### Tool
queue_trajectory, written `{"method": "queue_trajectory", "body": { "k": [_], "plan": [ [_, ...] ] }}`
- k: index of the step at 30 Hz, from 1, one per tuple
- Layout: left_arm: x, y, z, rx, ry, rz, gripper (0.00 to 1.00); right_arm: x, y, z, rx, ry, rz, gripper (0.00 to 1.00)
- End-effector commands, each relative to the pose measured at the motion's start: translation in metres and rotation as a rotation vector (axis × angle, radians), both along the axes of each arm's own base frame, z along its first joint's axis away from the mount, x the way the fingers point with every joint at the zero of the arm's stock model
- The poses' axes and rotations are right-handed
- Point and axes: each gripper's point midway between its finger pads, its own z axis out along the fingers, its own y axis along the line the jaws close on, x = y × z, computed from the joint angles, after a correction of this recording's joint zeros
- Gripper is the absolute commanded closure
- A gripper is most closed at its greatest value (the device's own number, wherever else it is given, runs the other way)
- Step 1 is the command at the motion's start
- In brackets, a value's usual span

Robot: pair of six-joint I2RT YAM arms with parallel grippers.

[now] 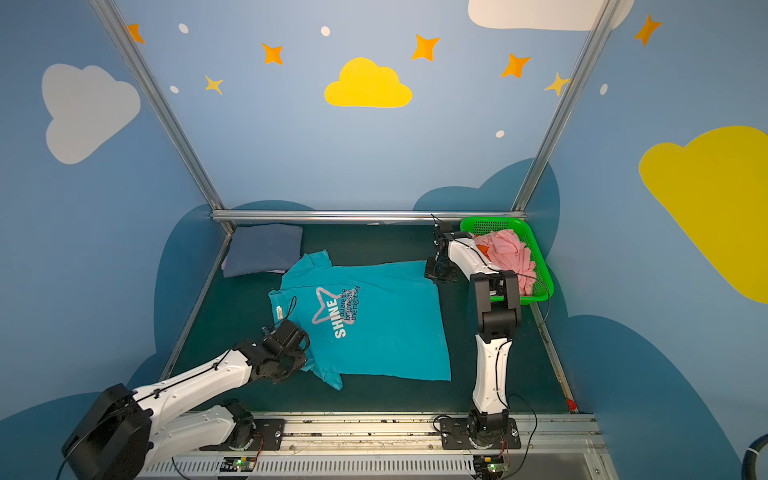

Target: Fold and stack the t-shirts

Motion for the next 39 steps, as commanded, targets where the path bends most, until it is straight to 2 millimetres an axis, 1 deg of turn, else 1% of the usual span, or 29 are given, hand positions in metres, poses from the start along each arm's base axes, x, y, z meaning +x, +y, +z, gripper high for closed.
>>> {"method": "queue_trajectory", "body": {
  "k": [1,4,6,9,13,16,17,18,20,21,22,24,27,29,30,32,33,35,37,39],
  "plan": [
    [-0.004,0.017,0.012,0.077,0.011,0.054,0.96,-0.003,-0.004,0.002,-0.022,0.009,0.001,1.0],
    [-0.017,0.037,0.025,0.128,0.01,0.107,0.96,-0.003,-0.005,-0.001,-0.026,0.012,0.0,1.0],
    [-0.031,0.055,0.028,0.154,0.009,0.171,0.96,-0.003,-0.006,-0.005,-0.026,0.017,-0.001,1.0],
    [-0.046,0.066,0.023,0.134,-0.009,0.209,0.96,-0.003,-0.006,-0.006,-0.025,0.017,-0.002,1.0],
    [-0.065,0.081,0.016,0.075,-0.033,0.324,0.96,-0.002,-0.006,-0.008,-0.027,0.017,-0.001,1.0],
    [-0.078,0.096,0.02,0.075,-0.055,0.392,0.95,-0.002,-0.007,-0.009,-0.03,0.02,0.002,1.0],
    [-0.082,0.103,0.023,0.089,-0.065,0.411,0.9,-0.002,-0.006,-0.01,-0.027,0.021,0.002,1.0],
    [-0.084,0.107,0.026,0.097,-0.073,0.423,0.8,-0.002,-0.006,-0.011,-0.026,0.022,0.002,1.0],
    [-0.084,0.111,0.033,0.096,-0.1,0.43,0.47,-0.002,-0.005,-0.011,-0.022,0.021,-0.001,1.0],
    [-0.082,0.111,0.037,0.092,-0.113,0.426,0.4,-0.002,-0.005,-0.01,-0.021,0.02,0.0,1.0],
    [-0.078,0.109,0.042,0.087,-0.125,0.419,0.36,-0.002,-0.005,-0.01,-0.021,0.02,-0.001,1.0],
    [-0.067,0.103,0.051,0.086,-0.14,0.388,0.33,-0.002,-0.005,-0.008,-0.023,0.014,-0.003,1.0],
    [-0.044,0.087,0.066,0.112,-0.144,0.312,0.33,-0.002,-0.007,-0.001,-0.026,0.001,-0.006,1.0],
    [-0.023,0.074,0.078,0.142,-0.153,0.247,0.33,-0.001,-0.007,0.004,-0.029,-0.011,-0.006,0.99],
    [-0.011,0.068,0.085,0.161,-0.161,0.214,0.33,0.0,-0.008,0.007,-0.031,-0.019,-0.007,0.95],
    [0.013,0.06,0.1,0.2,-0.176,0.166,0.32,0.001,-0.009,0.012,-0.037,-0.031,-0.009,0.83],
    [0.025,0.056,0.105,0.216,-0.183,0.147,0.32,0.002,-0.01,0.015,-0.039,-0.038,-0.011,0.75],
    [0.051,0.051,0.114,0.235,-0.208,0.122,0.3,0.004,-0.011,0.021,-0.045,-0.054,-0.011,0.65],
    [0.077,0.049,0.119,0.225,-0.217,0.105,0.27,0.007,-0.012,0.026,-0.051,-0.069,-0.011,0.59],
    [0.101,0.052,0.122,0.204,-0.211,0.113,0.26,0.012,-0.012,0.032,-0.058,-0.082,-0.008,0.56]
  ]
}}
